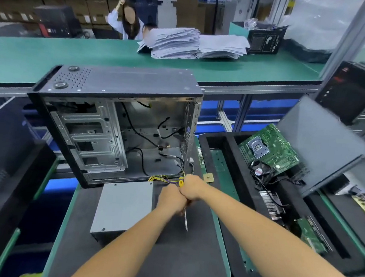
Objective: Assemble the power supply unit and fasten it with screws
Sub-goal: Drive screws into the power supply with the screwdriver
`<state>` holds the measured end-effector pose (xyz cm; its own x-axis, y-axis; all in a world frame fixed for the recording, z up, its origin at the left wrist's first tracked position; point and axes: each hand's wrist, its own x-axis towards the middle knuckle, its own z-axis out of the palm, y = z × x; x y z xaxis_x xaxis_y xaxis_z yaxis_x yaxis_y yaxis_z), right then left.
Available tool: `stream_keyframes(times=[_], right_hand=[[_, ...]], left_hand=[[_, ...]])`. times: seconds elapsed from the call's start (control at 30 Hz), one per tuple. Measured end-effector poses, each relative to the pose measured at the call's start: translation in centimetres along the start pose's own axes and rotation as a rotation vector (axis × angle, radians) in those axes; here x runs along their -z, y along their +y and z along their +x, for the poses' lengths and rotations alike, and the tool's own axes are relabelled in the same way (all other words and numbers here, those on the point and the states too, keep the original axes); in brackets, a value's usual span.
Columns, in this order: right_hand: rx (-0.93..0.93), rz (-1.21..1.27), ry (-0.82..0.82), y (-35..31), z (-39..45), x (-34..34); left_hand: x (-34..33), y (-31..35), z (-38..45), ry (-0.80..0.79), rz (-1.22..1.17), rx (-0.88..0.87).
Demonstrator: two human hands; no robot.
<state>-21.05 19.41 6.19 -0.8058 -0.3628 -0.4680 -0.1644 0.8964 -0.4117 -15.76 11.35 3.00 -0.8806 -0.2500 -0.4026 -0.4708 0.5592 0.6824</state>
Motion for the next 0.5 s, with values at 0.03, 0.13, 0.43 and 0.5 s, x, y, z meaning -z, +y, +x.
stream_keyframes(times=[0.03, 0.13, 0.43, 0.5], right_hand=[[-0.021, 0.008, -0.026, 0.6, 0.3, -0.9], [-0.065, 0.05, -0.112, 2.4, 1.0, -3.2], [-0.092, 0.114, -0.007, 3.6, 2.4, -5.4], [-0.081, 0.095, -0.007, 3.6, 2.5, -5.3]], left_hand=[[-0.9, -0.3, 0.0, -0.013, 0.08, 0.053], [-3.2, -1.2, 0.2, -0.032, 0.255, 0.12], [-4.5, -2.7, 1.8, 0.019, 0.377, 0.035], [-4.6, -2.8, 1.9, 0.027, 0.37, 0.02]])
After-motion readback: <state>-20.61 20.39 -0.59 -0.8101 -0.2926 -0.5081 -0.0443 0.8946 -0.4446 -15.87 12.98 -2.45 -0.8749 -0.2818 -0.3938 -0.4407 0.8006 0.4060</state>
